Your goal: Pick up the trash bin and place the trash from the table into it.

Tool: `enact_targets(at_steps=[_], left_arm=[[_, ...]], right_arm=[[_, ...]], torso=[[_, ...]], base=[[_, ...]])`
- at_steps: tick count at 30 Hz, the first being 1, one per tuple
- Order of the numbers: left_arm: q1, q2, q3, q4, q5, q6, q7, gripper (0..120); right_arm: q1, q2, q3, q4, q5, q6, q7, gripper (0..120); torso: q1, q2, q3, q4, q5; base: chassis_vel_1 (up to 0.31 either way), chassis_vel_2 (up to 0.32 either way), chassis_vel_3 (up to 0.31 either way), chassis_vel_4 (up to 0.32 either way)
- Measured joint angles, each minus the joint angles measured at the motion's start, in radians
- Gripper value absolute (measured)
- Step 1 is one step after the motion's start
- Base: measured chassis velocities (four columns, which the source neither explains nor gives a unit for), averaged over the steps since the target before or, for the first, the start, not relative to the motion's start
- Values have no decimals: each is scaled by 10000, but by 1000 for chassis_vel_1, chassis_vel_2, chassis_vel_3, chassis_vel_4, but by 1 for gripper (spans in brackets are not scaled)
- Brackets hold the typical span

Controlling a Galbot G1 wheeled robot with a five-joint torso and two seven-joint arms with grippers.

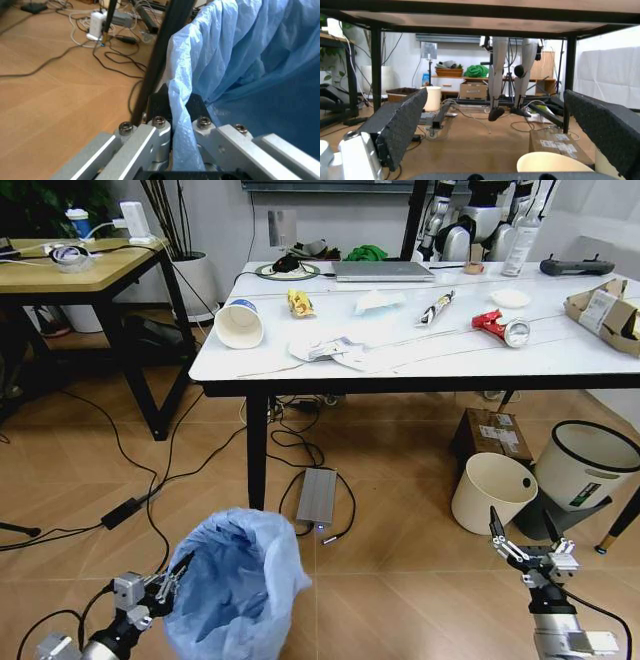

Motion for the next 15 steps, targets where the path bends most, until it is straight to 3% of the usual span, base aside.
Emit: enact_targets(at_steps=[7, 15], left_arm=[[503, 173, 92, -564, 119, 251, -348, 0], [514, -3, 611, -111, 576, 131, -602, 0]], right_arm=[[-83, 185, -3, 106, -258, 11, 21, 100], [-81, 308, -29, 253, -393, 0, 60, 100]], torso=[[0, 0, 0, 0, 2], [70, 220, 146, 0, -1]], base=[[0, 0, 0, 0], [0, 0, 0, 0]])
